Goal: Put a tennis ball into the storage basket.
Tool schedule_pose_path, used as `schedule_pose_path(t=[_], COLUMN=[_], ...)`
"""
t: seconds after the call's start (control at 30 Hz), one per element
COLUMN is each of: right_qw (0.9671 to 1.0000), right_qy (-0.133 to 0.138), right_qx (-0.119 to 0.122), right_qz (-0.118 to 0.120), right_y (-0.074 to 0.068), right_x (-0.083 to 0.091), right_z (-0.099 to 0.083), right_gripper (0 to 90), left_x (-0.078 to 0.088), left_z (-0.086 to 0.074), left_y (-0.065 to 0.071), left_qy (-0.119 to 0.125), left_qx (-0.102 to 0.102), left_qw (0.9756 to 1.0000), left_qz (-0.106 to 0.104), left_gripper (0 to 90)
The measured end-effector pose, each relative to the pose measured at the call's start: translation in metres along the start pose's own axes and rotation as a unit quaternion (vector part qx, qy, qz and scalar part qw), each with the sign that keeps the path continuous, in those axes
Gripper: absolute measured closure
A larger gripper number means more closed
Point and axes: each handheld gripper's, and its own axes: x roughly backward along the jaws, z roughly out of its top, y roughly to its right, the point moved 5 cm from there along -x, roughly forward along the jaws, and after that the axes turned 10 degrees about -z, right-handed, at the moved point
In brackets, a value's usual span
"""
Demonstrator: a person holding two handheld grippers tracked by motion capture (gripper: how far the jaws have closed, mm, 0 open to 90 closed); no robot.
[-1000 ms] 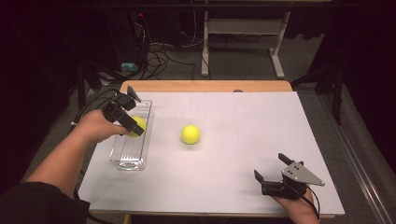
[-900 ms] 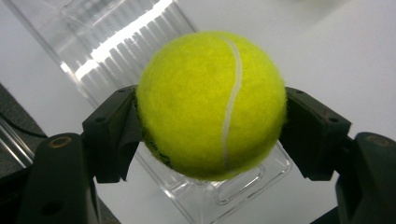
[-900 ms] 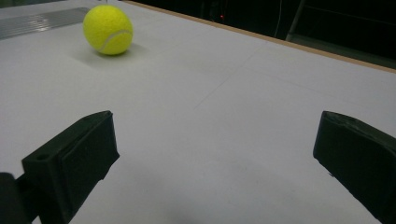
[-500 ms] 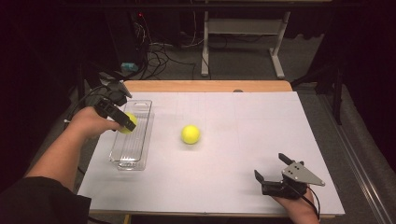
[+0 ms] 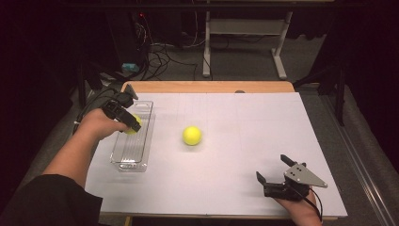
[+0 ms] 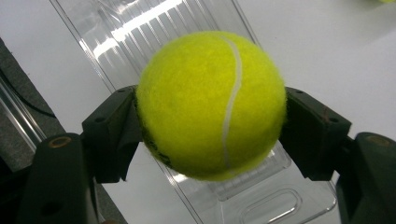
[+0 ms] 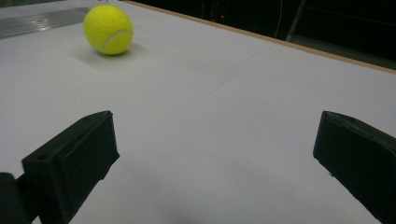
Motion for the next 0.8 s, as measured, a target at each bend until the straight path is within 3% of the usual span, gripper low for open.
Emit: schedule_pose_path(t=[0.37,0.7,0.8], right_qw=[1.0,1.0,1.0], right_qy=[0.0,-0.004,-0.004], right_qx=[0.001,0.001,0.001], right_qz=[0.0,0.001,0.001], right_y=[0.0,0.0,0.0], right_x=[0.0,-0.001,0.0], right_z=[0.0,-0.002,-0.002], right_gripper=[0.0,0.0,0.0], left_x=[-0.024,-0.03,-0.028], left_z=[0.009,0.011,0.011], left_y=[-0.007,-0.014,-0.012], left_qy=[-0.006,-0.013,-0.01], left_qx=[0.011,0.02,0.014], left_qw=[0.9999,0.9997,0.9999], left_qz=[0.009,0.012,0.002], left_gripper=[26.7,26.6,25.8])
